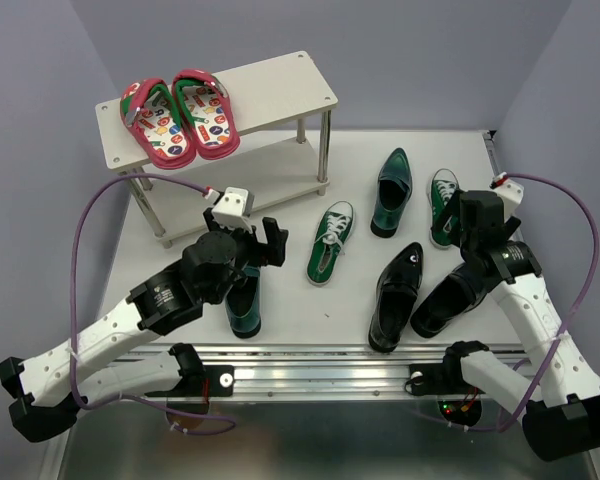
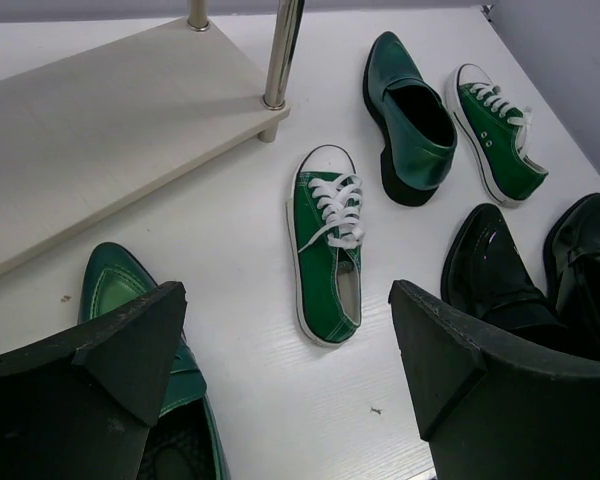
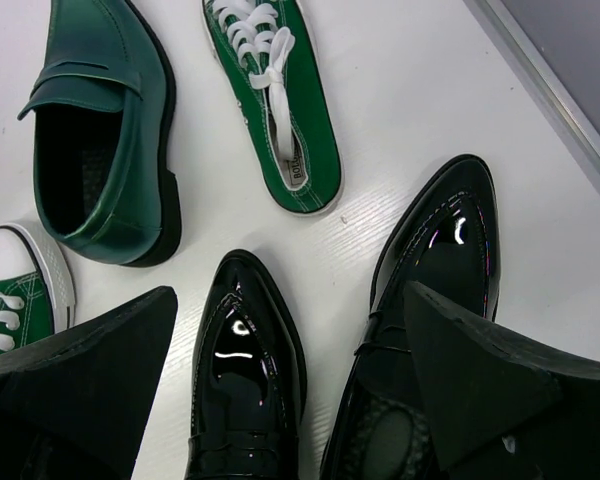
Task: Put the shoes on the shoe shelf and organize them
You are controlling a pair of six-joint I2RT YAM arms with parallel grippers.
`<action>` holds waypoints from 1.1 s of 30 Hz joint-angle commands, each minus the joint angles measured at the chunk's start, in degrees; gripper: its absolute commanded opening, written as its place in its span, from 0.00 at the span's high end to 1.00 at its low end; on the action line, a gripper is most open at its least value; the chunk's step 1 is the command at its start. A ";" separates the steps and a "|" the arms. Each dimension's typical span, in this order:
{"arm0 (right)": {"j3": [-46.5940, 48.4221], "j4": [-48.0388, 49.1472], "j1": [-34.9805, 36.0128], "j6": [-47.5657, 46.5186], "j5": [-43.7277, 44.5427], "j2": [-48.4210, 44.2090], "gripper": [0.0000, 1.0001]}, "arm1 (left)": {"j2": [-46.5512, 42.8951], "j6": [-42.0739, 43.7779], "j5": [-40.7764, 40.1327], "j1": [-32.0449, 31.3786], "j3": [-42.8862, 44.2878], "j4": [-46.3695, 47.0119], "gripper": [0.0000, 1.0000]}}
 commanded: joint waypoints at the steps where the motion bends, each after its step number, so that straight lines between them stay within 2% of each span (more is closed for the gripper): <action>1: -0.33 2.74 -0.17 0.32 2.26 -0.94 0.00 | 0.56 1.19 -0.79 -0.10 3.33 0.90 0.06; 9: -2.09 3.89 -0.17 0.06 0.86 -2.34 0.00 | 0.30 -0.04 -1.05 -0.01 2.19 0.02 0.06; 15: -2.62 4.07 -0.17 -0.03 0.68 -2.87 0.00 | 1.70 -5.83 1.14 -0.01 -1.41 -5.32 0.09; 21: -3.67 5.38 -0.17 -0.20 -0.46 -3.31 0.00 | 6.10 -19.35 -0.43 -2.72 -5.01 -13.68 0.13; 24: -3.59 6.00 -0.17 -0.38 -1.25 -2.70 0.00 | 6.36 -29.02 -2.45 -5.18 -6.94 -17.80 0.15; 26: -3.15 6.44 -0.17 -0.38 -1.86 -1.91 0.00 | 6.62 -38.66 -4.47 -6.07 -7.91 -21.14 0.17; 30: -2.97 7.05 -0.17 -0.38 -2.66 -1.03 0.00 | 9.69 -45.20 -5.53 -6.43 -7.66 -27.82 0.19; 33: -2.88 7.58 -0.17 -0.03 -3.27 -0.24 0.00 | 13.21 -46.18 -5.01 -6.60 -7.31 -29.60 0.21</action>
